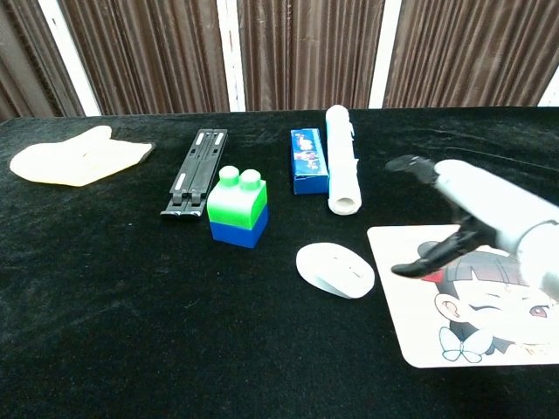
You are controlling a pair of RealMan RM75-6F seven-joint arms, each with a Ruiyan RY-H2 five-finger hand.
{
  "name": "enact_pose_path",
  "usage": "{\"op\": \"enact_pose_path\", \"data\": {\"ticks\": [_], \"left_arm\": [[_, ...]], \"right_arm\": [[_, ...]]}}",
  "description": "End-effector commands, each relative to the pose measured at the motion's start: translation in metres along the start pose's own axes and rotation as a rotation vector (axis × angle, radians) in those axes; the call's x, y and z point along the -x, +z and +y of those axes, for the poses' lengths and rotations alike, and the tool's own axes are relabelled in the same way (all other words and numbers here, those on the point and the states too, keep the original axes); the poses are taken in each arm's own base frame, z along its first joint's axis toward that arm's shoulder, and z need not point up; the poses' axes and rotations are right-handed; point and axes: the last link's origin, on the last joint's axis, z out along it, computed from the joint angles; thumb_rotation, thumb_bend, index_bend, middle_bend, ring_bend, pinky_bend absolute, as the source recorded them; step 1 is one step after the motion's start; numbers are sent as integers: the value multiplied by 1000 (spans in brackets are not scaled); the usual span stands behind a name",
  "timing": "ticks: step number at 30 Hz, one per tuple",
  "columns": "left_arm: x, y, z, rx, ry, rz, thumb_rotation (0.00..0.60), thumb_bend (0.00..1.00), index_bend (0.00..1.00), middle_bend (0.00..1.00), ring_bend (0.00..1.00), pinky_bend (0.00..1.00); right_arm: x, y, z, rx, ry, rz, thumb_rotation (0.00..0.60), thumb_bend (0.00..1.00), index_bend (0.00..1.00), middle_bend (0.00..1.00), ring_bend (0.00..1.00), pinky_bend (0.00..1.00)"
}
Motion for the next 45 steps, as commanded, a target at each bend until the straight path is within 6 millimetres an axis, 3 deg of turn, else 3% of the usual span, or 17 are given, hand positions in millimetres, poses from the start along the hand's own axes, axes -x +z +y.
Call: {"op": "enact_pose_path", "data": {"ticks": [1,10,23,37,45], "left_arm": [[-2,0,-2,-7,0,11,600,112,0,0,0,0],[-3,-1,-10,-21,-16,3,600,112,0,0,0,0],[-7,-3,-15,-25,-64,13,600,112,0,0,0,0],[-7,-3,-14,-18,-79,8,600,112,0,0,0,0],[-6,-2,-14,-19,-87,-5,600,111,0,0,0,0]], "right_arm": [[13,11,-11,25,22,-22,600,125,56,0,0,0],[39,19,-22,69,60,-60,600,126,60,0,0,0],[61,31,-31,98,46,-54,600,129,90,0,0,0],[74,40,-28,136,31,-49,600,154,238,0,0,0],[78,40,-27,136,12,-44,600,258,424,64,0,0]]}}
